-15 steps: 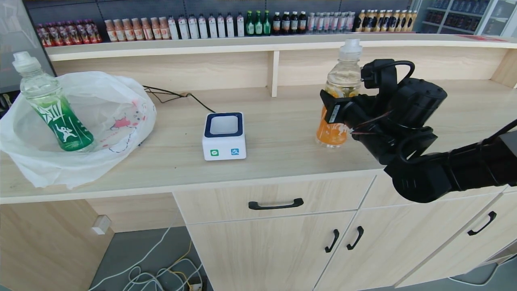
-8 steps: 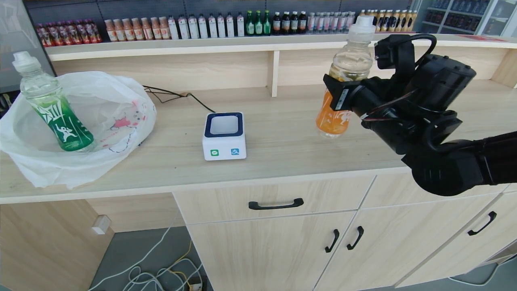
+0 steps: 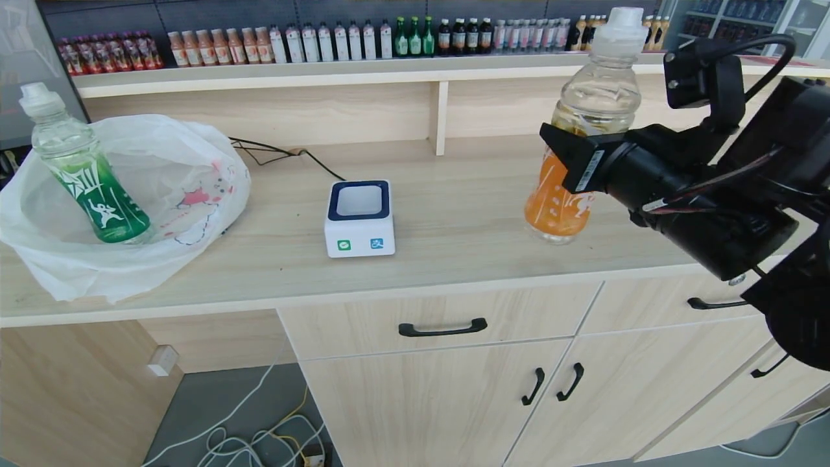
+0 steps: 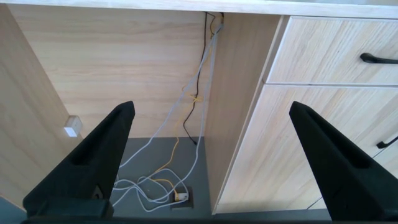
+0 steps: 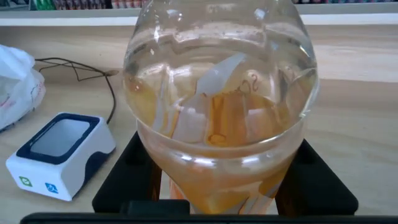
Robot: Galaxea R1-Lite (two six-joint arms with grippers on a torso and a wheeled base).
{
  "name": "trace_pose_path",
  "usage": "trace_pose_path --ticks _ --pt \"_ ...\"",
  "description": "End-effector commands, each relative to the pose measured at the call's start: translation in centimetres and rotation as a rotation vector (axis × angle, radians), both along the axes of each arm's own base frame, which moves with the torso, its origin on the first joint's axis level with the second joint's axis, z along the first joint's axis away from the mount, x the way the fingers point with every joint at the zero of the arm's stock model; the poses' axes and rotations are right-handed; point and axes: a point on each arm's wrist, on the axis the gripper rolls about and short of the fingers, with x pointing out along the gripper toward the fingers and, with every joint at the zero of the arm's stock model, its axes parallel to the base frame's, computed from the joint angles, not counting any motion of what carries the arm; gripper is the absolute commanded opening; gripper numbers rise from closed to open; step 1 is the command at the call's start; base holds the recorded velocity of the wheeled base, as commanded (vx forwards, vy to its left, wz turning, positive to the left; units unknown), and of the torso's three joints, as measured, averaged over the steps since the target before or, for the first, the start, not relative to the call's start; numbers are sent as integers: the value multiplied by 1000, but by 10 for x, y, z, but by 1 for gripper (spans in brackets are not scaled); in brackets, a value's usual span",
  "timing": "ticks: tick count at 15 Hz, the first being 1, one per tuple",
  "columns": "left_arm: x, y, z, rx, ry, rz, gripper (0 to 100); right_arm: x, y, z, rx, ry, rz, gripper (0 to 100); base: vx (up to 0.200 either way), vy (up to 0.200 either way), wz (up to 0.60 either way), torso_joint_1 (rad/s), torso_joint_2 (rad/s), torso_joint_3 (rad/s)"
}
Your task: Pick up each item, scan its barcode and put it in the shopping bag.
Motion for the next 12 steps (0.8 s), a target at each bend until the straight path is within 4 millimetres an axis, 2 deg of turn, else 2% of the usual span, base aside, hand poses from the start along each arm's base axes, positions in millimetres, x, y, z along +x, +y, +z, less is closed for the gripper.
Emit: trace_pose_path --ticks 1,6,10,12 --pt "0 0 0 0 0 0 100 -50 -17 -6 1 -4 38 0 0 0 0 0 0 0" --pt "0 0 0 0 0 0 100 -86 -39 -19 55 12 56 0 0 0 0 0 0 0" --pt "0 0 0 0 0 0 100 -114 -52 -45 -1 61 73 0 0 0 0 0 0 0" --pt "0 0 0 0 0 0 100 -129 -50 -57 -40 77 125 0 0 0 0 0 0 0"
